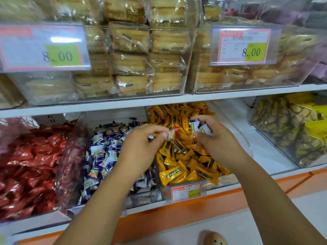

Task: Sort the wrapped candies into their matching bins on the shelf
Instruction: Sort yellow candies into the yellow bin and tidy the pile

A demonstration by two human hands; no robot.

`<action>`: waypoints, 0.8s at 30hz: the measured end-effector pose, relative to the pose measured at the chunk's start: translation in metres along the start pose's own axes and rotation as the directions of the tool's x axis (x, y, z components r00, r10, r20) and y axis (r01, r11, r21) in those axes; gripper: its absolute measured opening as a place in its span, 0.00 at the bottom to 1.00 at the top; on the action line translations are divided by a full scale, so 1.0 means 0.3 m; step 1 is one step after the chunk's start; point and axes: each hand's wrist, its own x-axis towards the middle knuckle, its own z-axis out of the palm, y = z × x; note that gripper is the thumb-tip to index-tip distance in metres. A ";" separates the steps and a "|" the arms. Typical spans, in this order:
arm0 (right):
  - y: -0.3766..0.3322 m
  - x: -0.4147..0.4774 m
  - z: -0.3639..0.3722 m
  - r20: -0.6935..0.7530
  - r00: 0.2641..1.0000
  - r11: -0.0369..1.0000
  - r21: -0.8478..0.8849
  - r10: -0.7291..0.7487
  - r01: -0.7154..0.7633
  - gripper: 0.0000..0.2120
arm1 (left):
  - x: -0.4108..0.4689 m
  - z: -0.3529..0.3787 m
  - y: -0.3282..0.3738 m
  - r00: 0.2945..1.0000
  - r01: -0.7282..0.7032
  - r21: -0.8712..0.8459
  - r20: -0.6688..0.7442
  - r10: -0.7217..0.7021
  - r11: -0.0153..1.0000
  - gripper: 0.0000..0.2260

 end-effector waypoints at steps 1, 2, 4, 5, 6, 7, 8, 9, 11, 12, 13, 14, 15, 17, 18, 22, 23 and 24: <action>-0.024 0.003 0.021 0.021 0.999 0.999 0.022 -0.028 0.027 0.14 | 0.002 -0.041 -0.009 0.996 0.049 -0.029 -0.070 -0.051 0.998 0.06; -0.050 0.007 0.045 0.040 0.998 0.998 0.043 -0.055 0.053 0.14 | 0.004 -0.082 -0.031 0.986 0.092 -0.028 -0.137 -0.095 0.995 0.05; -0.103 0.019 0.107 0.080 0.992 0.992 0.091 -0.093 0.085 0.14 | 0.007 -0.161 -0.081 0.959 0.177 0.049 -0.233 -0.161 0.983 0.05; -0.128 0.029 0.145 0.106 0.988 0.990 0.106 -0.109 0.098 0.14 | 0.010 -0.193 -0.108 0.947 0.216 0.103 -0.265 -0.183 0.971 0.08; -0.153 0.038 0.183 0.133 0.983 0.989 0.094 -0.130 0.118 0.15 | 0.015 -0.219 -0.133 0.934 0.252 0.137 -0.293 -0.204 0.958 0.10; -0.171 0.049 0.222 0.168 0.973 0.987 0.068 -0.157 0.147 0.15 | 0.022 -0.239 -0.157 0.924 0.276 0.151 -0.313 -0.219 0.949 0.11; -0.189 0.056 0.257 0.213 0.959 0.982 0.057 -0.186 0.178 0.16 | 0.027 -0.255 -0.172 0.920 0.285 0.151 -0.321 -0.225 0.947 0.11; -0.197 0.065 0.282 0.258 0.943 0.978 0.063 -0.208 0.198 0.17 | 0.030 -0.263 -0.186 0.919 0.293 0.144 -0.316 -0.237 0.945 0.11; -0.197 0.093 0.296 0.271 0.937 0.976 0.082 -0.219 0.204 0.19 | 0.028 -0.273 -0.196 0.917 0.330 0.165 -0.288 -0.275 0.929 0.15; -0.184 0.113 0.282 0.210 0.954 0.976 0.075 -0.214 0.202 0.17 | 0.026 -0.273 -0.197 0.920 0.339 0.189 -0.272 -0.283 0.922 0.17; -0.161 0.136 0.257 0.115 0.974 0.981 0.038 -0.196 0.192 0.15 | 0.024 -0.271 -0.195 0.927 0.323 0.197 -0.260 -0.268 0.926 0.17; -0.134 0.157 0.224 0.003 0.984 0.984 -0.042 -0.175 0.175 0.14 | 0.024 -0.265 -0.196 0.939 0.289 0.187 -0.246 -0.241 0.939 0.16; -0.097 0.178 0.192 -0.094 0.983 0.979 -0.146 -0.155 0.140 0.13 | 0.021 -0.256 -0.189 0.951 0.248 0.166 -0.227 -0.207 0.955 0.15; -0.037 0.197 0.139 -0.151 0.984 0.953 -0.300 -0.096 0.047 0.11 | 0.015 -0.227 -0.172 0.977 0.153 0.113 -0.163 -0.134 0.982 0.14; -0.022 0.197 0.132 -0.111 0.993 0.946 -0.324 -0.050 0.011 0.11 | 0.010 -0.212 -0.166 0.988 0.107 0.103 -0.119 -0.094 0.989 0.14; 0.001 0.195 0.164 0.019 0.999 0.909 -0.416 0.050 -0.038 0.15 | 0.002 -0.124 -0.153 0.998 0.034 0.073 0.055 -0.038 0.997 0.15; 0.001 0.199 0.168 0.015 0.998 0.905 -0.424 0.054 -0.042 0.16 | 0.002 -0.104 -0.144 0.997 0.013 0.062 0.074 -0.018 0.998 0.15; 0.003 0.203 0.169 0.007 0.998 0.910 -0.413 0.056 -0.048 0.16 | 0.002 -0.087 -0.133 0.996 -0.007 0.063 0.086 0.001 0.998 0.16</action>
